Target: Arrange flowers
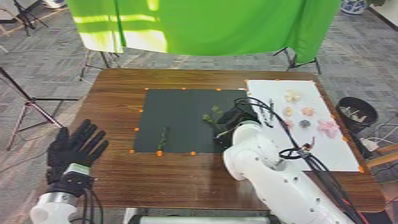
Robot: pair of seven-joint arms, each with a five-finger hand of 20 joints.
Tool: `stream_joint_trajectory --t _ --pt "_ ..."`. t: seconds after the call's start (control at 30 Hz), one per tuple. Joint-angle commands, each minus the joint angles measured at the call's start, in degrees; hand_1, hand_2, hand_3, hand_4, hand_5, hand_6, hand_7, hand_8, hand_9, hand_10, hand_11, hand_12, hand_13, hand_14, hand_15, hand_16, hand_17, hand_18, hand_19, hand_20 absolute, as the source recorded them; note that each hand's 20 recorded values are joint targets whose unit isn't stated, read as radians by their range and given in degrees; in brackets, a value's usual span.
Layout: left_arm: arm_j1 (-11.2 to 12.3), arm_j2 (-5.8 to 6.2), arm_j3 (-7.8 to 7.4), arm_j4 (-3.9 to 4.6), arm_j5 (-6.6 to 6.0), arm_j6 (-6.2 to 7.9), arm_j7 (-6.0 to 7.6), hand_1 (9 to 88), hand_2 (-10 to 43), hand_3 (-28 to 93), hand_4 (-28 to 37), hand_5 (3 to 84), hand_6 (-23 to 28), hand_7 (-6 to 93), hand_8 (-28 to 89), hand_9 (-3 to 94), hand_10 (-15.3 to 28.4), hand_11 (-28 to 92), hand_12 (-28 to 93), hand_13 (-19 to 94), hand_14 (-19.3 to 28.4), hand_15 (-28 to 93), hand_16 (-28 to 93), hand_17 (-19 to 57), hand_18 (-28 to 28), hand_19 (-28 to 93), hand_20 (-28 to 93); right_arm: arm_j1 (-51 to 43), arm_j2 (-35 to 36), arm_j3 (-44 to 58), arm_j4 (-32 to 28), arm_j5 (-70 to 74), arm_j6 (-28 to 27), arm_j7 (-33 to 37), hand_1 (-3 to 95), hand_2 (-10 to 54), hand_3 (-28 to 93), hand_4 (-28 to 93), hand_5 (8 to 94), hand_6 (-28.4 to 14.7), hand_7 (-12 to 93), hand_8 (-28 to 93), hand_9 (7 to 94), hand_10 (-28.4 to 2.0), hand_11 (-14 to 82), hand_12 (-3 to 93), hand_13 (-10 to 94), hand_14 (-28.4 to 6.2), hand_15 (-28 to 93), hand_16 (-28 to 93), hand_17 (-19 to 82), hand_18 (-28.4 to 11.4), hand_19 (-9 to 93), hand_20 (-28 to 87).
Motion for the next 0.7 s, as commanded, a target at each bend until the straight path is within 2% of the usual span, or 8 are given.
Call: stream_joint_trajectory --t 0.03,0.17,0.23,0.3,0.4,0.47,0.57,0.7 --pt "-2.7 1.69 1.32 0.62 0.57 0.49 -2.71 23.0 18.5 67 -28.3 38.0 9.6 6.4 -8 27.1 13.8 19 4 18 16.0 28 -8 -7.3 14.0 31 7 -1.0 -6.8 -2.7 1.9 -1.6 3.4 2.2 58.3 -9.5 69 -26 85.3 -2.8 19 9 92.3 -12.1 15.7 33.9 82 -11.3 55 23 47 -23.1 93 26" --pt "-3.8 2.05 2.1 0.95 0.73 0.38 -3.49 23.0 18.5 67 -28.3 37.9 9.6 6.2 -8 26.8 13.7 19 4 18 15.6 28 -8 -7.3 14.0 31 7 -2.0 -8.8 -3.5 2.3 -2.0 2.7 1.4 57.9 -9.5 69 -26 85.5 -2.7 20 9 92.4 -12.1 15.9 33.9 82 -11.4 55 23 47 -23.3 93 26" --pt "-4.6 1.93 2.57 1.35 0.99 0.2 -4.84 22.9 18.5 67 -28.3 37.7 9.6 6.1 -8 26.6 13.5 19 4 18 15.4 28 -8 -7.2 13.9 31 7 -2.7 -8.6 -4.4 1.2 -2.3 4.5 2.1 57.6 -9.5 70 -26 85.6 -2.5 20 9 92.5 -12.0 16.0 33.8 82 -11.3 55 23 47 -23.4 93 26" --pt "-4.7 2.04 2.71 1.51 0.9 -0.16 -4.73 23.0 18.5 67 -28.3 37.6 9.7 6.0 -8 26.5 13.5 19 4 18 15.1 28 -8 -7.1 13.8 31 7 -2.5 -8.4 -5.3 0.6 -2.7 5.1 1.9 57.2 -9.5 70 -26 85.4 -2.4 20 9 92.7 -11.8 16.1 33.7 82 -11.3 55 23 47 -23.5 93 26" --pt "-4.8 2.24 2.57 1.65 1.12 0.06 -5.36 23.2 18.5 67 -28.3 37.4 9.6 6.0 -8 26.3 13.4 19 3 18 15.1 28 -8 -7.1 13.8 31 7 -3.4 -9.1 -5.3 0.1 -2.2 5.6 1.8 56.7 -9.5 71 -26 85.5 -2.2 20 9 92.8 -11.6 16.1 33.5 83 -11.3 54 23 47 -23.6 93 26" --pt "-5.0 2.21 2.42 1.71 1.52 -0.1 -6.85 23.3 18.5 67 -28.3 37.3 9.7 5.9 -8 26.2 13.5 19 3 18 15.1 28 -8 -7.0 13.8 31 7 -4.4 -9.6 -4.9 -0.5 -1.7 5.2 2.6 56.5 -9.5 71 -26 85.5 -2.1 20 9 92.7 -11.5 16.2 33.7 83 -11.2 54 23 47 -23.6 93 26" --pt "-5.0 2.1 2.52 1.84 1.79 -1.37 -6.85 23.3 18.5 67 -28.3 36.8 9.6 5.6 -8 25.7 13.5 18 3 18 15.0 28 -8 -7.0 13.8 31 7 -4.4 -9.8 -4.9 -0.1 -2.1 5.1 2.1 56.0 -9.5 71 -26 85.2 -2.0 21 9 92.6 -11.4 16.2 33.6 83 -11.2 54 23 47 -23.6 93 26" --pt "-5.1 2.12 2.73 1.9 1.32 -0.54 -6.74 23.3 18.5 67 -28.3 36.4 9.4 5.6 -7 25.5 13.5 18 3 18 14.9 27 -8 -6.9 13.7 30 7 -4.2 -9.7 -4.9 0.0 -2.5 5.9 2.3 55.7 -9.5 71 -26 85.1 -1.8 21 9 92.6 -11.3 16.2 33.4 83 -11.0 53 23 47 -23.6 93 26"
